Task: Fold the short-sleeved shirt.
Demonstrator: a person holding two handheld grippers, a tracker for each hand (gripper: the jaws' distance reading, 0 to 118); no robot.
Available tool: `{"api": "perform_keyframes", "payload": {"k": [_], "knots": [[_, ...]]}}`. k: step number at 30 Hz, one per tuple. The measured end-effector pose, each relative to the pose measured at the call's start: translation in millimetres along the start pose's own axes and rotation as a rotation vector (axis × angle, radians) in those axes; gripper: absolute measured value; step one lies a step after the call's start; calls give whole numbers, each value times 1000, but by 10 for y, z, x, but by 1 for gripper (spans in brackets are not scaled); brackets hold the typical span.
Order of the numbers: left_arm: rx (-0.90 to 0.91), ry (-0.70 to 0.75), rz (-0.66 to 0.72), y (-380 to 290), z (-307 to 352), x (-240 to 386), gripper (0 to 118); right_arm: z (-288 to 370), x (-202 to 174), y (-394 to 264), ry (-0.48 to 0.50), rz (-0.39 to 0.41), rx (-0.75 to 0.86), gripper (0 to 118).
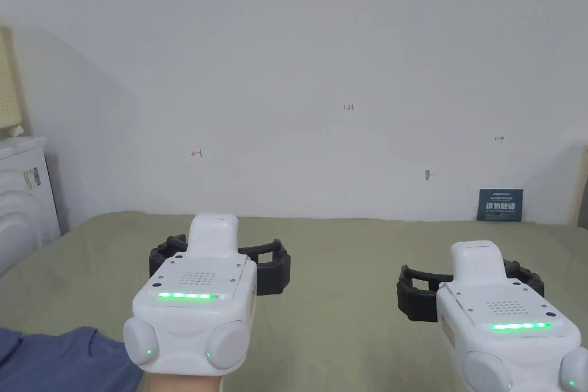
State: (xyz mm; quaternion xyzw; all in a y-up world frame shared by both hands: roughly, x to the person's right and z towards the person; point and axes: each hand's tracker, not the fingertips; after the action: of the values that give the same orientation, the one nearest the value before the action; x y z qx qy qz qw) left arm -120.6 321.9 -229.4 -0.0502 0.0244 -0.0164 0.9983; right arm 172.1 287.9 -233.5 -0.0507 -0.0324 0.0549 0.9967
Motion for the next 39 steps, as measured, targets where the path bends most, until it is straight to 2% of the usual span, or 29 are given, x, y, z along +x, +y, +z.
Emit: {"api": "perform_keyframes", "payload": {"k": [1, 2, 3, 4, 5, 9, 11, 13, 16, 25, 28, 32, 39], "knots": [[-12, -14, 5, -5, -12, -11, 117, -2, 1, 0, -2, 0, -1, 109], [-17, -16, 7, -11, -18, -18, 108, 1, 3, 3, -2, -1, -3, 95], [-20, -13, 7, -17, -19, -17, 82, 15, 4, 12, 0, -4, -5, 61], [-24, -13, 6, -24, -20, -17, 21, 20, 7, 15, 1, -7, -9, 0], [-28, -9, 3, -31, -21, -16, 0, 24, 11, 16, 2, -10, -15, 0], [-27, -7, -2, -63, -14, -10, 0, 22, 9, 34, 9, 6, -91, 0], [-22, -3, 6, -109, -55, -43, 0, -18, 7, -68, -44, -9, -56, 0], [-50, -26, 12, -135, -73, -68, 0, -31, 19, -121, -25, -9, -80, 0], [-45, -21, -18, -163, -80, -41, 0, -37, 31, -158, -64, -19, -65, 0], [-57, 29, -4, -218, -36, -313, 0, -133, -45, -149, -49, -40, -63, 0], [-64, 96, -5, -234, 29, -592, 0, -115, -317, -81, 11, -33, -64, 0], [-76, 201, 2, -250, 197, -1083, 0, -259, -861, -58, 116, 36, -41, 0], [-94, 430, 9, -273, 717, -1981, 0, -283, -1883, 53, 372, -2, -47, 0]]}}
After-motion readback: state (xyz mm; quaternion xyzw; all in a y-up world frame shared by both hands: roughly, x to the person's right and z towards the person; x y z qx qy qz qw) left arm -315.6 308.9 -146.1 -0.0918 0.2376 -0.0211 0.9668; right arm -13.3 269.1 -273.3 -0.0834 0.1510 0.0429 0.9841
